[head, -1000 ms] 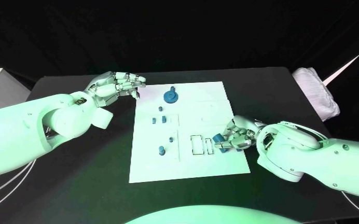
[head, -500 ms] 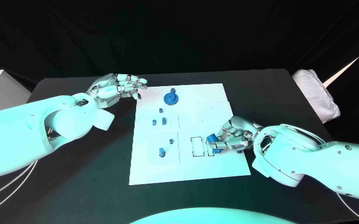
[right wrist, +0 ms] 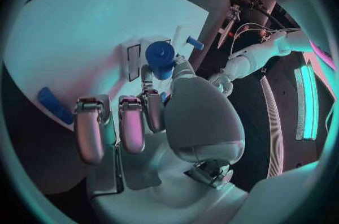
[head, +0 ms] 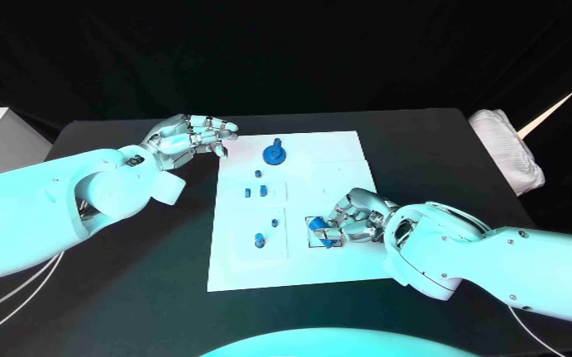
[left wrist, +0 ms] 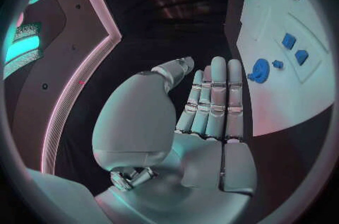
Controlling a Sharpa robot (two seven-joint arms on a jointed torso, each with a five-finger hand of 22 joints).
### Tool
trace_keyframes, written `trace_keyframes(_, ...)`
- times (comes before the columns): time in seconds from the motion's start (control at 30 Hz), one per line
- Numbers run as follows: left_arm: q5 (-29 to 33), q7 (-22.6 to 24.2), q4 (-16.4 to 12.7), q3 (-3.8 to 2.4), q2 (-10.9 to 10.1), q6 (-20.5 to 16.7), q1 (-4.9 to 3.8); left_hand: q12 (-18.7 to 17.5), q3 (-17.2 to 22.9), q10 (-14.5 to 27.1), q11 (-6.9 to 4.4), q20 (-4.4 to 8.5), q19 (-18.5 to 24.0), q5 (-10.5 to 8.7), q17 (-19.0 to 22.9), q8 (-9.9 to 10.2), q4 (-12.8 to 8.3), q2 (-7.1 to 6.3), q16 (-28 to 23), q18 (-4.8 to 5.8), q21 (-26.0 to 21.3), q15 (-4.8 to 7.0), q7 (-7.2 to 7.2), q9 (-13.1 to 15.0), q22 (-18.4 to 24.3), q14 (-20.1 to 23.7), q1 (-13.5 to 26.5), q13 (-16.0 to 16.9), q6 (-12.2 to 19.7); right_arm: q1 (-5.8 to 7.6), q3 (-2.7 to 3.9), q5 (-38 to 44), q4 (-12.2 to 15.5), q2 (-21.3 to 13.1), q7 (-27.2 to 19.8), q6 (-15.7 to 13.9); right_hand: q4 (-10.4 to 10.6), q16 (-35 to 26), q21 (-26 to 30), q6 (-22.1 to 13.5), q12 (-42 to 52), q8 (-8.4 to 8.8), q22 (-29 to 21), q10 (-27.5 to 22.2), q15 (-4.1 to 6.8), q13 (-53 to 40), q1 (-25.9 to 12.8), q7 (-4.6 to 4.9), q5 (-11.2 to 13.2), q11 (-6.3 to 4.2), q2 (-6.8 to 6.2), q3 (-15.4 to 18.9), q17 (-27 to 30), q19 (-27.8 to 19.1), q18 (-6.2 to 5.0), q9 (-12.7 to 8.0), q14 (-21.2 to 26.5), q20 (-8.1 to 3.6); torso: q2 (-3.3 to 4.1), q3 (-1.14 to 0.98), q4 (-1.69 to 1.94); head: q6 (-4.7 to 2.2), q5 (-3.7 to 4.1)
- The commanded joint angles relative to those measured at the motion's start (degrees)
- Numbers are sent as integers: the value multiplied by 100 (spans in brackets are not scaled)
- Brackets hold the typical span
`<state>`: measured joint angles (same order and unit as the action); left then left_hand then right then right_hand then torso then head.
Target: Assemble the parts on the task board
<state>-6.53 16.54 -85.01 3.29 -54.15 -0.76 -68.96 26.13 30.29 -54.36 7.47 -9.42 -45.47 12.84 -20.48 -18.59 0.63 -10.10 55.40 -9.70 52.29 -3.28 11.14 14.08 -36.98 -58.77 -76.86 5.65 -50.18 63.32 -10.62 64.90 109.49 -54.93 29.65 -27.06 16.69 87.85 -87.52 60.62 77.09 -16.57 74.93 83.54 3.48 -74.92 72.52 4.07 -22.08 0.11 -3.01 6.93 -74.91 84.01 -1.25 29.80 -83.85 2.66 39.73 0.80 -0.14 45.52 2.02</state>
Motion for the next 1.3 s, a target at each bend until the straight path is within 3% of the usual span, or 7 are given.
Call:
trace_keyframes(0.03, 11, 14, -13, -3, 7, 81, -1, -18, 12, 36, 13, -3, -40, 11, -6, 2, 20, 53, -37, -77, -24, -27, 2, -9, 8, 17, 3, -5, 27, -54, -18, 17, -62, 59, 34, 32, 13, 7, 6, 70, -18, -40, 1441, 15, 46, -509, -54, -10, 59, -41, 69, 9, -1036, 534, 75, 9, -508, -42, -1, 3, 0, 11, -14)
trace_keyframes(0.8, 12, -5, -6, -3, -21, 72, -1, -18, 23, 42, 13, -4, -45, 13, -9, -1, 36, 76, -37, -77, -34, -28, 1, -9, 14, 18, 8, -6, 28, -86, -15, 753, -141, 169, 198, -166, 16, 9, -50, 157, 6, -129, 1455, 80, 85, -561, -418, -58, 292, -85, 146, 237, -1052, 548, 85, 12, -513, -80, 1, 0, -3, 21, -52)
trace_keyframes(0.93, 12, -6, -7, -3, -24, 72, -1, -18, 23, 42, 13, -4, -45, 13, -9, -1, 36, 76, -37, -77, -34, -28, 1, -9, 14, 18, 8, -6, 28, -87, -15, 773, -127, 172, 175, -72, 27, -7, -8, 147, -63, -182, 1444, 68, 86, -540, -853, -58, 847, -85, -2, 429, -1030, 536, 77, 27, -507, -84, 1, -1, -9, 23, -54)
trace_keyframes(1.03, 12, -7, -8, -3, -25, 71, -1, -18, 23, 42, 13, -4, -45, 13, -9, -1, 36, 76, -37, -77, -34, -28, 1, -9, 14, 18, 8, -6, 28, -87, -15, 813, -121, 165, 164, -18, 41, -28, 40, 101, -147, -210, 1431, 42, 76, -507, -1427, -44, 1255, -75, -297, 328, -998, 522, 67, 36, -499, -77, -1, -3, -11, 23, -58)
trace_keyframes(1.13, 12, -8, -7, -3, -27, 70, -1, -18, 23, 42, 13, -4, -45, 13, -9, -1, 36, 76, -37, -77, -34, -28, 1, -9, 14, 18, 8, -6, 28, -87, -15, 876, -111, 146, 154, 41, 52, -40, 67, 61, -192, -224, 1423, 29, 71, -495, -1836, -36, 1404, -64, -654, 265, -981, 514, 62, 38, -495, -71, -2, -3, -10, 21, -56)
trace_keyframes(1.23, 12, -12, -8, -3, -29, 68, -1, -18, 23, 42, 13, -4, -45, 13, -9, -1, 36, 76, -37, -77, -34, -28, 1, -9, 14, 18, 8, -6, 28, -87, -15, 940, -99, 125, 148, 92, 53, -43, 78, 49, -209, -230, 1420, 24, 68, -491, -1937, -33, 1392, -62, -711, 262, -977, 511, 60, 39, -494, -68, 0, -3, -8, 23, -57)
trace_keyframes(1.3, 12, -18, -8, -3, -31, 69, -1, -18, 23, 42, 13, -4, -45, 13, -9, -1, 36, 76, -37, -77, -34, -28, 1, -9, 14, 18, 8, -6, 28, -87, -15, 969, -87, 104, 139, 108, 49, -52, 75, 39, -213, -239, 1421, 28, 65, -497, -1943, -31, 1244, -59, -696, 225, -964, 512, 60, 38, -491, -65, 2, -3, -4, 26, -48)
